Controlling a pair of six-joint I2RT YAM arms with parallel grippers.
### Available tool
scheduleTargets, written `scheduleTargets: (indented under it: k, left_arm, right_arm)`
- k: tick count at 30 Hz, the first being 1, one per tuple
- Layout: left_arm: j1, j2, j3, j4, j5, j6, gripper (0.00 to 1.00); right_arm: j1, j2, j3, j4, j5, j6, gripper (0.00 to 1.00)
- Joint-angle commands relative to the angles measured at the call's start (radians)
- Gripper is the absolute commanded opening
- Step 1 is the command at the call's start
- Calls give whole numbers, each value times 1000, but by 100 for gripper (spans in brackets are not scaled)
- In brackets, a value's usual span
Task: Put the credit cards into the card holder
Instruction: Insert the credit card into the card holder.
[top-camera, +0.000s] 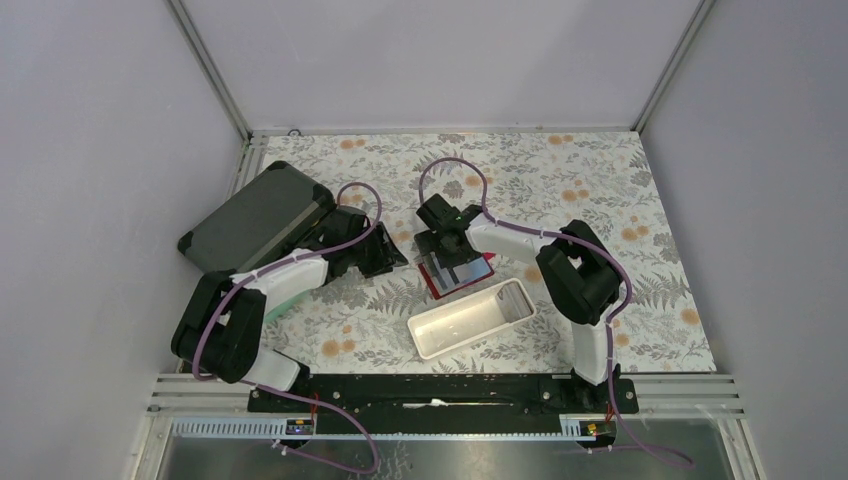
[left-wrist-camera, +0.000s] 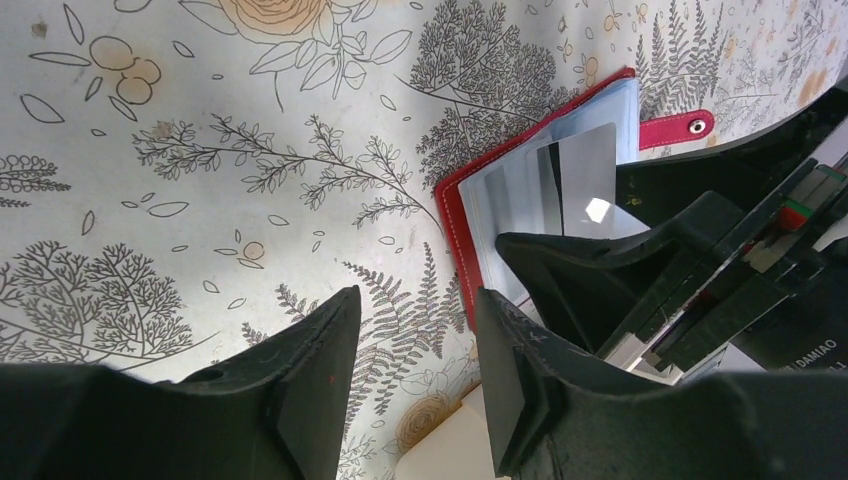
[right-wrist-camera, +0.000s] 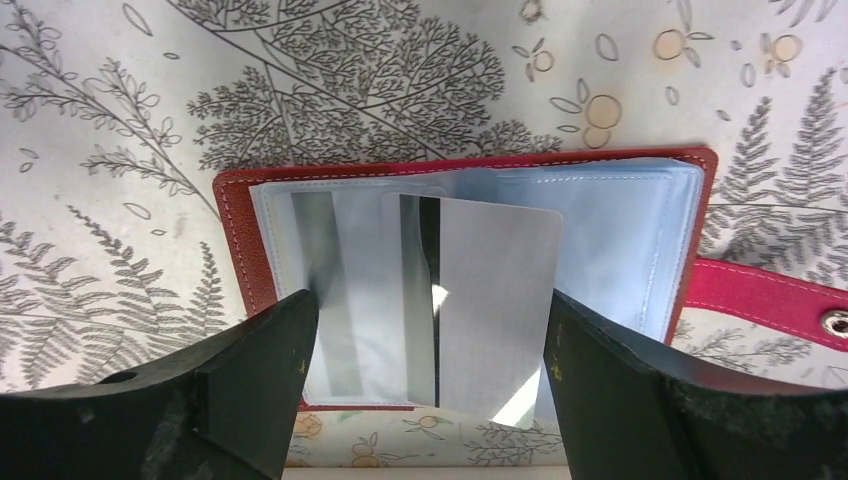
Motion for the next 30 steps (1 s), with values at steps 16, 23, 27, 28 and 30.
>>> scheduleTargets:
  k: [16, 23, 27, 28, 30]
  left_arm:
    - [-95, 12, 22, 131, -55, -76, 47]
    - [-102, 53, 29, 174, -50, -102, 46]
    - [-105, 69, 30, 188, -48, -110, 45]
    - [-107, 73, 30, 192, -47, -112, 45]
    - [-108, 78, 28, 202, -47, -119, 45]
  right_arm:
    - [-54, -50, -46, 36, -70, -35, 80]
    - [-69, -81, -45, 36, -105, -44, 85]
    - [-106, -96, -46, 36, -176, -46, 82]
    - [-117, -95, -44, 37, -192, -48, 80]
    - [-132, -93, -42, 38, -219, -56, 76]
